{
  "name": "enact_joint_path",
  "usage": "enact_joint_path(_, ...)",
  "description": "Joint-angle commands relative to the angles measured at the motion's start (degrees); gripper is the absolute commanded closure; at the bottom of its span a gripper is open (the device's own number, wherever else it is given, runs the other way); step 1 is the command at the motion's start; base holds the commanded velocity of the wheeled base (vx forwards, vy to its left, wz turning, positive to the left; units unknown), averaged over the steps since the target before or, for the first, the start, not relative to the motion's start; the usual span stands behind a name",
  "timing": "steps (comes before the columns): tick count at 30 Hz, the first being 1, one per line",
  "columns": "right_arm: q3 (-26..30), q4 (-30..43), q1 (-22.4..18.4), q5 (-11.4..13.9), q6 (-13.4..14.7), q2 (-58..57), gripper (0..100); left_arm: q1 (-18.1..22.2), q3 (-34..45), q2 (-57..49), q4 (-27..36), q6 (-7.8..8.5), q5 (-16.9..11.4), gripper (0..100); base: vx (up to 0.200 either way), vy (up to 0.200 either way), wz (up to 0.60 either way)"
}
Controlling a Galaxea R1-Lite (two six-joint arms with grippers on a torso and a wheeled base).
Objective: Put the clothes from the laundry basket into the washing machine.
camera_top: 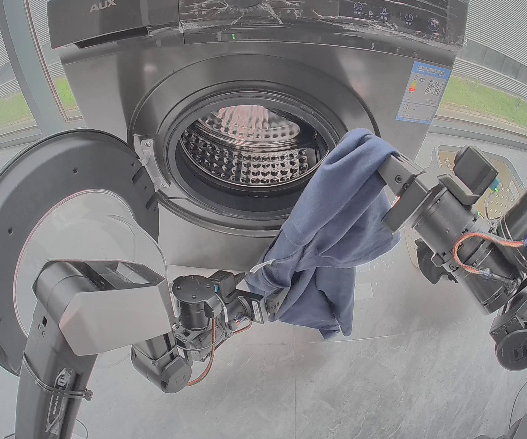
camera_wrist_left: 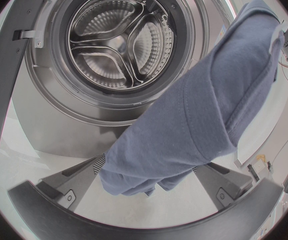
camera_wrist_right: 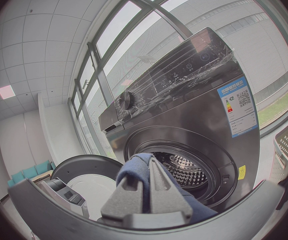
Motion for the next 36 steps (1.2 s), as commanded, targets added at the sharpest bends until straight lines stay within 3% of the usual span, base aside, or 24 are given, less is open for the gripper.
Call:
enact_joint_path(1,0.01,-0.03,0.1,0.01,-0.01,0.21,100,0.93,-1.47,-0.13,-0.52,-0.12,1.03,0,0.0,0.0,0.0)
enact_joint_path(8,0.27,-0.03,-0.25,0.01,-0.09,0.21,100,3.48,-1.65,-0.57,-0.61,-0.3,2.62,0,0.0,0.0,0.0)
enact_joint_path(23,-0.17,-0.03,-5.43,0.1,-0.01,2.94,100,3.3,-0.42,-1.18,-0.61,-0.21,3.32,0,0.0,0.0,0.0)
enact_joint_path(36,-0.17,-0.12,-3.41,0.01,-0.01,2.67,100,2.16,-1.74,0.49,-0.52,-0.3,2.62,0,0.0,0.0,0.0)
